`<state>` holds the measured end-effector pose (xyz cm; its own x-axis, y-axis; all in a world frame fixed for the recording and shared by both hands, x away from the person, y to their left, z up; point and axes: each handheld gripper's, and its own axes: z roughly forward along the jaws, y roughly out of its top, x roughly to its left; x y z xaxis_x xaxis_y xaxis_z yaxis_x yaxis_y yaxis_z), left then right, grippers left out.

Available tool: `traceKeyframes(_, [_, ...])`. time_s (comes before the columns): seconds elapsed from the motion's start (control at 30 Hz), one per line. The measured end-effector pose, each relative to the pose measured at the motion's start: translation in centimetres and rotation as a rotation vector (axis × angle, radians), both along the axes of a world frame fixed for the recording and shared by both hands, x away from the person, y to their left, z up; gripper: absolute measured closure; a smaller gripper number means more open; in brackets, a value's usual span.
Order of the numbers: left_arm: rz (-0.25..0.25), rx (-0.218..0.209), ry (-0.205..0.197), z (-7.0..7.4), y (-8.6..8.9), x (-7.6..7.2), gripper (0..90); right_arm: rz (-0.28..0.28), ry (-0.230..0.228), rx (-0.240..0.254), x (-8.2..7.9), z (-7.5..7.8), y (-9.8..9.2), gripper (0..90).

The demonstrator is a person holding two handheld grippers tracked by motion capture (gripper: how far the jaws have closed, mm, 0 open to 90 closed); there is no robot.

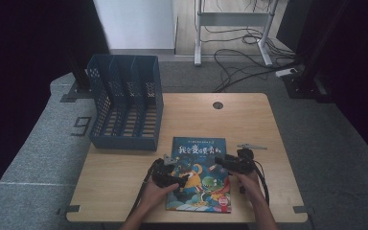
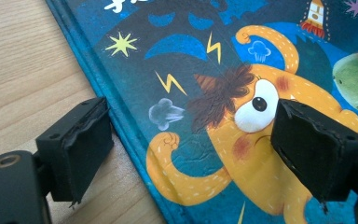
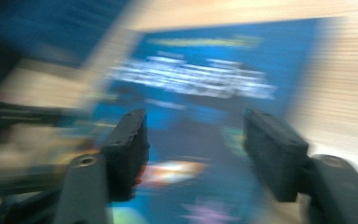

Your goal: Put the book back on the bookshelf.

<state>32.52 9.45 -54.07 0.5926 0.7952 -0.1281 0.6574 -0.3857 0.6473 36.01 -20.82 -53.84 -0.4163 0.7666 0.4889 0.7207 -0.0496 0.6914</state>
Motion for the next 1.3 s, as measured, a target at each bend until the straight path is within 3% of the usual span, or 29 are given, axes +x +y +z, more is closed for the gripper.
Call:
traceKeyframes(0.03, [0.000,-0.001,0.000,0.0,0.0,0.0,12.2,0.056,0.006,0.099,0.0,0.2,0.1,39.9])
traceKeyframes(0.07, [-0.001,-0.003,0.002,0.0,0.1,0.0,12.2,0.070,-0.011,0.091,-0.2,0.4,0.6,40.2])
traceKeyframes(0.17, [-0.004,-0.019,0.009,0.1,0.3,0.1,12.6,0.063,-0.038,-0.005,-0.5,0.9,1.9,35.9])
traceKeyframes(0.27, [-0.004,-0.028,0.012,0.1,0.4,0.2,12.8,0.013,-0.058,-0.093,-0.5,0.8,1.8,33.3])
traceKeyframes(0.4, [-0.005,-0.023,0.010,0.1,0.3,0.2,12.7,-0.043,-0.051,-0.145,-0.2,0.4,1.1,31.0])
traceKeyframes(0.63, [-0.005,-0.018,0.009,0.1,0.3,0.1,12.8,-0.069,-0.024,-0.206,0.1,-0.2,0.9,28.6])
traceKeyframes(1.0, [-0.007,-0.020,0.010,0.1,0.3,0.1,12.9,-0.052,-0.002,-0.215,0.2,-0.7,1.2,28.2])
traceKeyframes(1.3, [-0.008,-0.017,0.009,0.1,0.3,0.1,12.9,-0.049,0.025,-0.156,0.3,-0.6,0.9,28.3])
